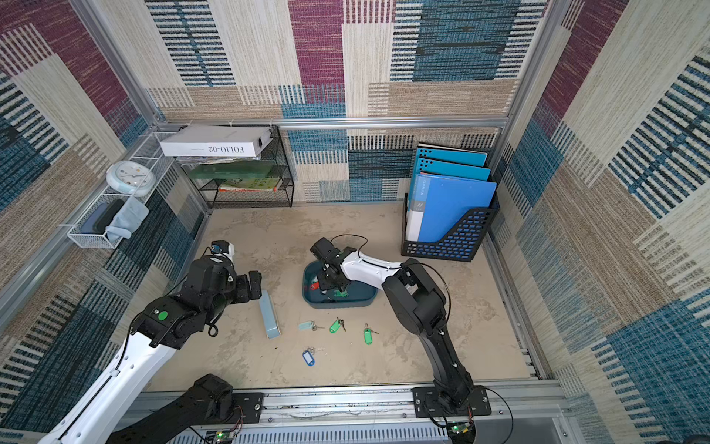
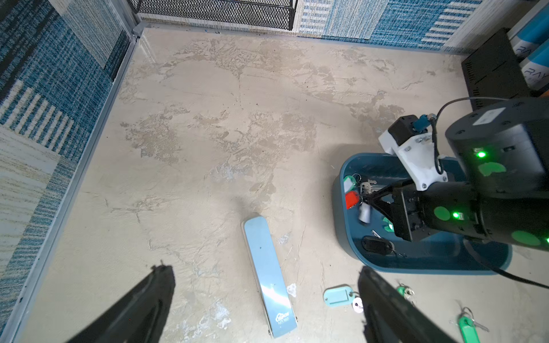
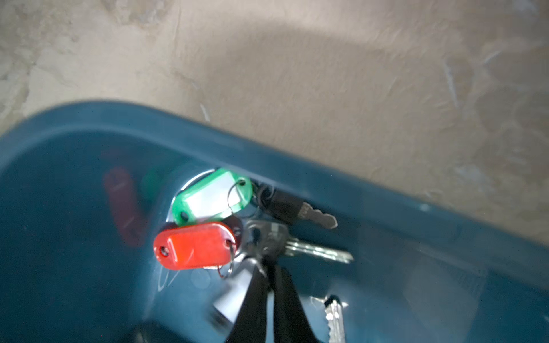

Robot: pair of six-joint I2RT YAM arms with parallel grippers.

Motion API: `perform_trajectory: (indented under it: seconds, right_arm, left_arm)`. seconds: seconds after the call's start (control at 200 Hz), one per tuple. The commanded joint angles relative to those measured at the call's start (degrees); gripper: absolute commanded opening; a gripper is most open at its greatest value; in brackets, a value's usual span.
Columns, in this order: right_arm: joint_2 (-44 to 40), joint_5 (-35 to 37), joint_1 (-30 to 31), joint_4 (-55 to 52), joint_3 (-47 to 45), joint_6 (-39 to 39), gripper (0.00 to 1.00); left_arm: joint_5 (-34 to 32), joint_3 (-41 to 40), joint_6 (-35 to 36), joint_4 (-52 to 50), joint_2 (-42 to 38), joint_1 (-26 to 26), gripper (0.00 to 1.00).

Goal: Take the keys out of the storage box
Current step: Pick up the key from the storage box, then place the key at the center of the board.

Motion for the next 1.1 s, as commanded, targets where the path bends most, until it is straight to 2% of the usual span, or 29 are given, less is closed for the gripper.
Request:
perform_trajectory:
  seconds: [0.0, 0.06, 0.456, 0.581, 0.681, 0.806, 0.912, 0.992, 1.097]
  right_arm:
    - [-0.42, -0.08, -0.01, -0.68, 0.98, -0.97, 0.04]
    - [-1.32, -0.10, -0.01, -0.99, 1.17, -1.14, 0.00]
    - [-12.47, 0.15, 0.08, -3.14, -2.23, -2.39, 0.00]
    - [-18.14, -2.41, 0.70, -3.46, -5.19, -5.12, 0.00]
    - [-26.10, -8.29, 2.81, -1.30, -10.76, -10.57, 0.00]
    - [-36.24, -14.14, 4.86, 2.11, -19.89, -10.16, 0.00]
    - [-43.74, -20.90, 9.25, 6.94, -27.62, -10.92, 0.00]
    - [-46.78, -25.54, 12.47, 11.14, -33.43, -9.85, 0.00]
    - [-46.35, -30.64, 15.31, 14.37, -37.79, -8.08, 0.00]
  left_arm:
    - [-1.01, 0.06, 0.44, 0.53, -0.25, 0.11, 0.99]
    - [-1.01, 0.06, 0.48, 0.50, -0.29, 0.15, 0.99]
    - [-0.75, -0.03, 0.47, 0.67, -0.69, 0.40, 0.99]
    - [-0.75, 0.06, 0.46, 0.64, -0.73, 0.36, 0.99]
    - [-0.75, 0.06, 0.25, 0.58, -0.89, 0.37, 0.99]
    - [-0.33, -0.10, 0.16, 0.91, -0.75, 0.42, 0.99]
    - [-0.23, -0.04, -0.04, 0.82, -0.71, 0.46, 0.99]
    - [0.04, -0.11, -0.04, 0.82, -0.76, 0.44, 0.99]
    - [0.73, -0.29, -0.15, 1.23, -0.56, 0.44, 0.99]
